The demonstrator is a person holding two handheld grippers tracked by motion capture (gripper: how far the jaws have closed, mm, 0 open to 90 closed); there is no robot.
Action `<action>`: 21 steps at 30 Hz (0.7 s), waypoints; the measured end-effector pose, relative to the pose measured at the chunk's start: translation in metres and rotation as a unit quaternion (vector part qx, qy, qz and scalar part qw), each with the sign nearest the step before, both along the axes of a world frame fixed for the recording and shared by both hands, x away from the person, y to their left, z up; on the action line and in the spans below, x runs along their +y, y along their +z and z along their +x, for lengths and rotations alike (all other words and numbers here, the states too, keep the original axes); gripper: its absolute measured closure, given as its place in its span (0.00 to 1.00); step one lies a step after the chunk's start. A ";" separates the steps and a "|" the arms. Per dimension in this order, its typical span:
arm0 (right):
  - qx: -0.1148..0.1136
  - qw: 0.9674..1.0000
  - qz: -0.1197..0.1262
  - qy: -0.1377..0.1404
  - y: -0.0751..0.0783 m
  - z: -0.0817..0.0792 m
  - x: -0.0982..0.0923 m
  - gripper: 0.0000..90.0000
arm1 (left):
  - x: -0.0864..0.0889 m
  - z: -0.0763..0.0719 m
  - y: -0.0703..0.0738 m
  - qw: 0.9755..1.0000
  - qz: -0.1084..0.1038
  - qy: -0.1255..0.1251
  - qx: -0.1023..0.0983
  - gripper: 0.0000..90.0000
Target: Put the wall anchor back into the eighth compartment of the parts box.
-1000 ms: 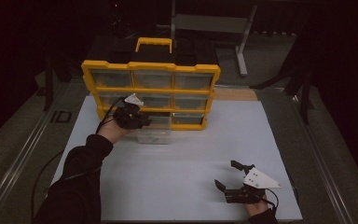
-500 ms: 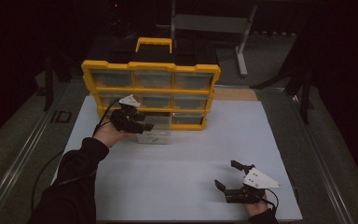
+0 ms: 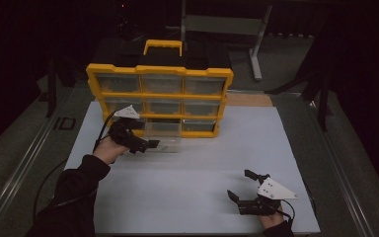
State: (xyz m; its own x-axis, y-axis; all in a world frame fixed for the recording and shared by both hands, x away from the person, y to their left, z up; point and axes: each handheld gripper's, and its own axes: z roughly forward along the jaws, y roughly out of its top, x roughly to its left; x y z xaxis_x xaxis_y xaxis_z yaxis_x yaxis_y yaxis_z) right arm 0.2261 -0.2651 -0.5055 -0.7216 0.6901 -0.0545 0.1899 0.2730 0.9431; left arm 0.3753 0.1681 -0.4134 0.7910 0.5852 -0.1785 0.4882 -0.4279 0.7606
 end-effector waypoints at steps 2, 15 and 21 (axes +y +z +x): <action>0.000 1.000 0.000 0.000 0.000 0.000 0.000 0.10 | 0.002 -0.005 -0.001 1.000 -0.002 -0.003 -0.002 0.00; 0.002 1.000 -0.001 -0.001 -0.001 0.000 0.001 0.10 | 0.018 -0.037 -0.003 0.999 -0.026 -0.019 -0.026 0.00; 0.002 1.000 -0.002 -0.002 -0.001 0.001 0.001 0.10 | 0.020 -0.048 -0.012 0.999 -0.032 -0.023 -0.031 0.00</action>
